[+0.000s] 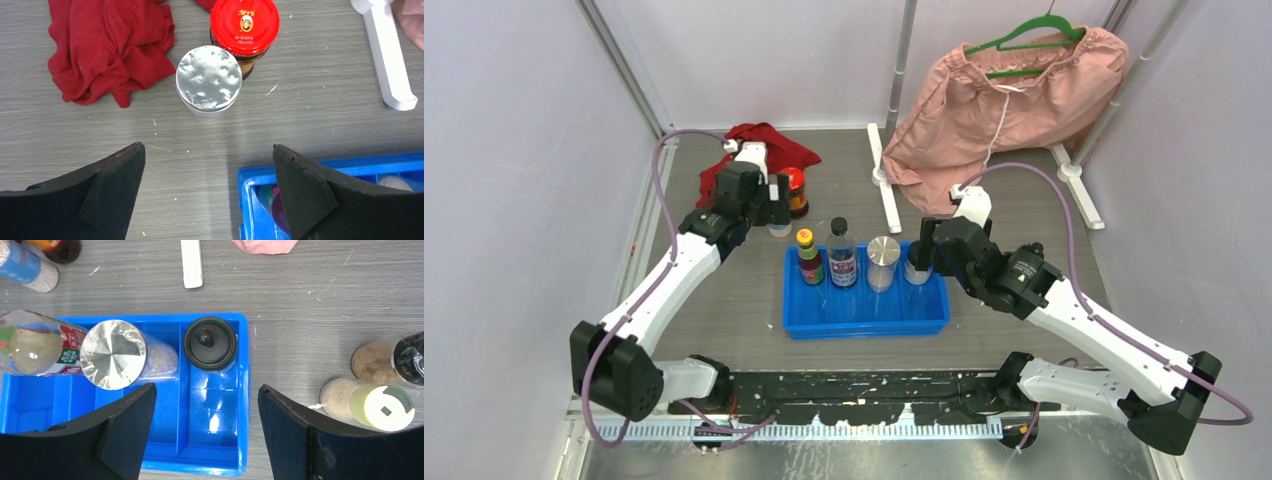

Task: Organize the condiment bottles
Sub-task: Pick up the bottle from the center of the board.

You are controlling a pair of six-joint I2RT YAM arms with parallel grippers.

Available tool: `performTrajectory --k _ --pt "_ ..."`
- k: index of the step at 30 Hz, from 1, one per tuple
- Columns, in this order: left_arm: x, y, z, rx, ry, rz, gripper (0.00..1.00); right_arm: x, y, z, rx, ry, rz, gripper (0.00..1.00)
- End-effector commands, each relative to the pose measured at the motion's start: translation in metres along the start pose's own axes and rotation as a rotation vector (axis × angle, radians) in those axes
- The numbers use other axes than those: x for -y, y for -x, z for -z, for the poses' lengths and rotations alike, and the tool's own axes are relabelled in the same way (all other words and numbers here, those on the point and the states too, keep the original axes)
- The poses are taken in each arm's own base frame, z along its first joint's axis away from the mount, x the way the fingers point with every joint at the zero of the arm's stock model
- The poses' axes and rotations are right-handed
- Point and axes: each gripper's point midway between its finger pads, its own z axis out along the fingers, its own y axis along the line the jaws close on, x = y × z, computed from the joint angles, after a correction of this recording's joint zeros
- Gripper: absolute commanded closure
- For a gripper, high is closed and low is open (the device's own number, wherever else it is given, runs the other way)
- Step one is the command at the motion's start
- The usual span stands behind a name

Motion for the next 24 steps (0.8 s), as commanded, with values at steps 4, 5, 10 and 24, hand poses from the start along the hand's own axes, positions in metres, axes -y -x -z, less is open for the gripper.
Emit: performTrajectory --k 4,5,10,24 --pt "0.003 0.022 -0.036 0.07 0.009 0.008 0.02 -0.004 -0.006 -0.013 -0.016 -0.007 0.033 0.19" --pt "0.002 0.022 -0.041 0.072 0.018 -0.001 0.02 -0.004 -0.008 -0.014 -0.018 -0.007 0.035 0.19" --pt "0.001 0.024 -0.062 0.088 0.032 0.017 0.05 -0.004 -0.014 -0.02 -0.032 -0.012 0.056 0.19" --pt "-0.006 0.013 -0.085 0.128 0.084 0.036 0.15 0.003 -0.028 -0.032 -0.067 -0.017 0.063 0.18"
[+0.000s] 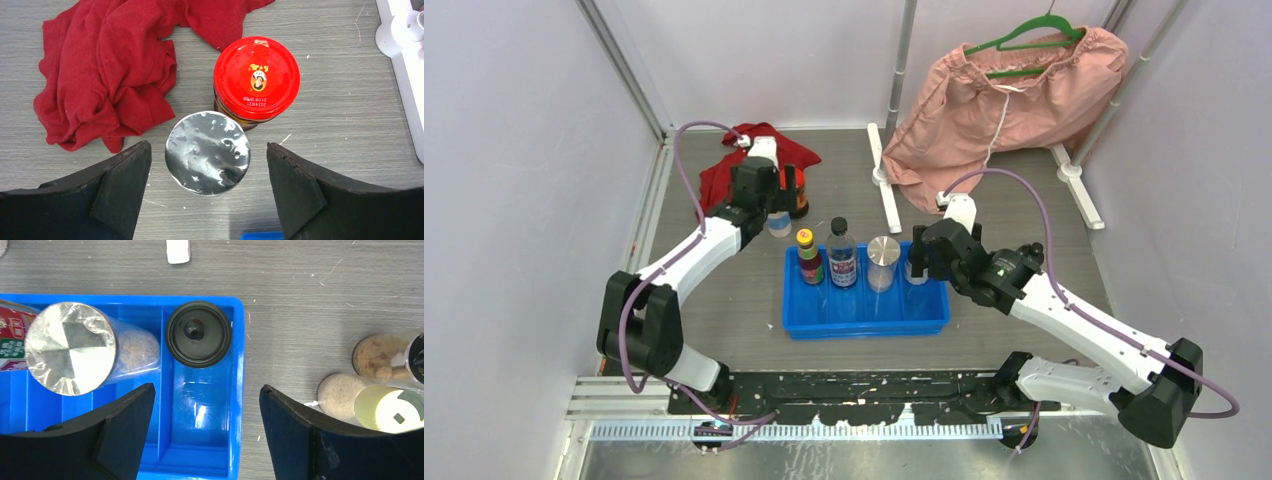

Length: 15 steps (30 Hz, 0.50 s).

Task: Organize the condiment bottles
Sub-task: Pick up the bottle from the center of the board.

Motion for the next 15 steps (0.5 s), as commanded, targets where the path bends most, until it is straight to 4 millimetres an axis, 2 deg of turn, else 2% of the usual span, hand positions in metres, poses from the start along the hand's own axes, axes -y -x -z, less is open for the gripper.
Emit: performTrajectory --k 1,6,15 --pt "-0.005 0.01 -0.005 0.059 0.027 0.028 0.16 -0.002 0.002 -0.005 0.016 0.019 -0.01 0.18" --pt "-0.005 0.002 -0.006 0.036 0.028 0.033 0.22 -0.003 0.001 -0.007 0.01 0.024 -0.019 0.18" --pt "-0.006 0.0 -0.01 0.033 0.04 0.032 0.26 0.002 -0.001 -0.006 0.01 0.017 -0.023 0.18"
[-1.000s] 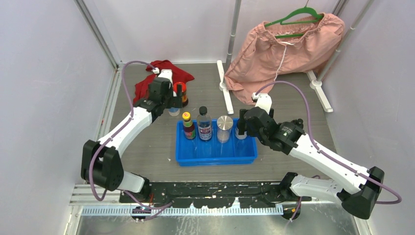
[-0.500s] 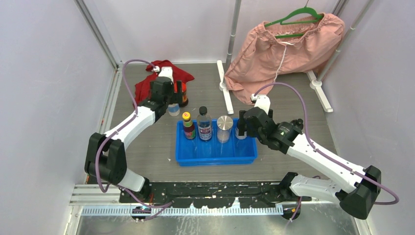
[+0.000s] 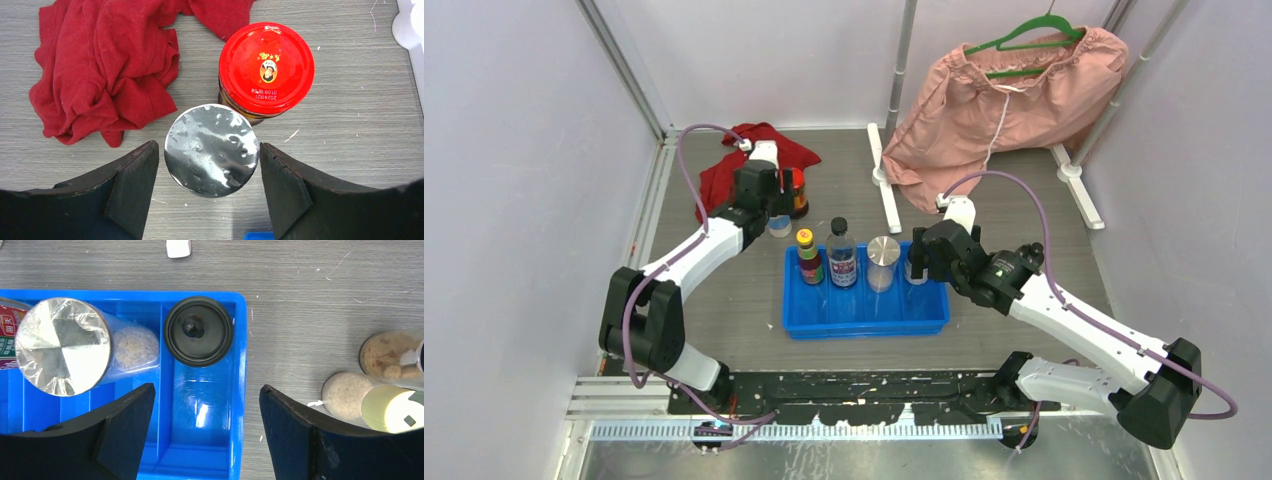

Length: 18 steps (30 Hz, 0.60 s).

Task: Organize the condiment bottles
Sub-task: Pick up the bottle from the center of the board.

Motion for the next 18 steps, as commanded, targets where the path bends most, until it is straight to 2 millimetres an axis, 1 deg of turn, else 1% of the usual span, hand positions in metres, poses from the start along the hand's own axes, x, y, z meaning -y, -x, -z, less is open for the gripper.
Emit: performTrajectory --k 1,8,11,14,18 --pt "-0.003 0.013 -0.003 0.054 0.021 0.033 0.27 0.0 0.007 0.001 0.029 0.011 -0.017 0.18" --pt "-0.003 0.02 -0.004 0.077 0.024 0.035 0.31 0.001 0.003 -0.001 0.021 0.013 -0.018 0.18" --pt "-0.004 0.024 -0.005 0.095 0.027 0.037 0.31 0.001 0.002 -0.002 0.018 0.01 -0.019 0.18" --pt "-0.005 0.023 -0.005 0.094 0.031 0.033 0.31 0.002 0.002 -0.003 0.016 0.009 -0.016 0.18" --pt "-0.004 0.023 -0.004 0.093 0.027 0.032 0.37 0.001 0.002 -0.004 0.015 0.012 -0.015 0.18"
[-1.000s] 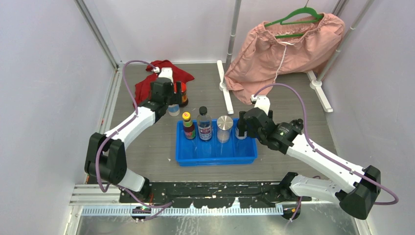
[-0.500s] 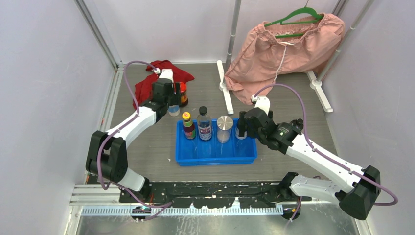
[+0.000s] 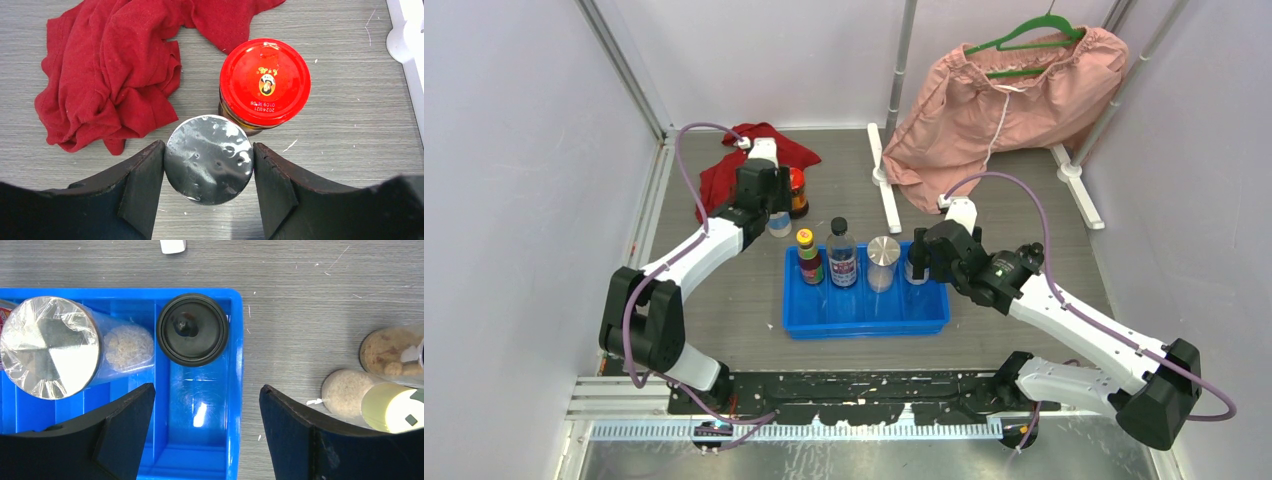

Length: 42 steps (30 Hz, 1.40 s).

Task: Organize the condiment bottles
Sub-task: Pick up the bottle from the center of the board.

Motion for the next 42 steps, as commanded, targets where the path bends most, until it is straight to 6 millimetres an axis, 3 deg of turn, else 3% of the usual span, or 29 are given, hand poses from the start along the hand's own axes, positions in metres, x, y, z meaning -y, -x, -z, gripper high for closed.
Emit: performTrajectory --k 1,10,25,42 --pt "-0.003 0.014 -0.003 0.058 0.017 0.025 0.38 -0.004 0.008 0.0 0.032 0.022 -0.012 0.18" --pt "-0.006 0.021 0.005 0.071 0.022 0.036 0.43 -0.005 0.005 -0.003 0.024 0.027 -0.019 0.18" --pt "-0.014 0.062 0.052 0.097 0.011 0.018 0.43 -0.007 0.011 0.004 0.039 0.049 -0.046 0.18" --pt "-0.029 0.1 0.135 0.132 -0.031 0.028 0.43 -0.002 0.013 0.016 0.052 0.057 -0.079 0.18"
